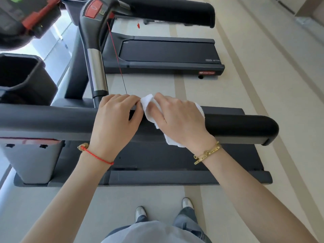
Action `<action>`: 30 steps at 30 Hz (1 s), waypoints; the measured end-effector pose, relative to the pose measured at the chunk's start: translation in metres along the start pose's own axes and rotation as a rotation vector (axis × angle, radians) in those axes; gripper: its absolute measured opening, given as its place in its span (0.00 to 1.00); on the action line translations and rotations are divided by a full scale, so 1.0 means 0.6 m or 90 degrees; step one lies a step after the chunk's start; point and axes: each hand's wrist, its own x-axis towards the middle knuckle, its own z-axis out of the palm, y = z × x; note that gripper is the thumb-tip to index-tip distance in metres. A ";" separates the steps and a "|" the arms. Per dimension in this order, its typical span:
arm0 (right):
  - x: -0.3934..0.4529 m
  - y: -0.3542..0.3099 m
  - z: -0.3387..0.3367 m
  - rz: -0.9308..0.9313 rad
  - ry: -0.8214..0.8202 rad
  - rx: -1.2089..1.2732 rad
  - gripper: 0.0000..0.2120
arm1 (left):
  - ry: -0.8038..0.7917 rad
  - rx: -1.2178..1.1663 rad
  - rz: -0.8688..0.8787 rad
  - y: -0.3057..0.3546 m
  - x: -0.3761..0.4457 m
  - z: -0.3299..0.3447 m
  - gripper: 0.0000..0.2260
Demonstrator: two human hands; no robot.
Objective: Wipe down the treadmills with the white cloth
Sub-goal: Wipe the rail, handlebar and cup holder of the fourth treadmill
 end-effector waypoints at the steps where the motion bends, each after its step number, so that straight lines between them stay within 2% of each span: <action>1: -0.001 -0.004 0.003 0.015 0.023 -0.008 0.21 | 0.000 -0.007 0.002 -0.001 0.001 0.000 0.12; 4: -0.011 -0.011 0.014 0.050 0.095 -0.032 0.20 | 0.015 -0.019 0.009 0.001 0.003 0.004 0.13; 7: -0.029 -0.021 0.027 0.062 0.176 -0.038 0.20 | 0.003 -0.047 0.016 -0.002 0.001 0.004 0.10; 10: -0.049 -0.028 0.032 0.075 0.211 -0.047 0.21 | -0.008 -0.077 0.034 -0.002 -0.001 0.001 0.08; 15: -0.092 -0.022 0.034 0.056 0.182 -0.047 0.25 | -0.034 -0.136 0.059 0.015 -0.003 0.004 0.10; 20: -0.125 0.020 0.031 0.046 0.161 -0.036 0.26 | -0.041 -0.130 0.065 0.055 -0.007 0.018 0.09; 30: -0.185 0.189 -0.023 0.108 0.188 -0.010 0.23 | -0.060 -0.102 0.035 0.151 0.003 0.074 0.10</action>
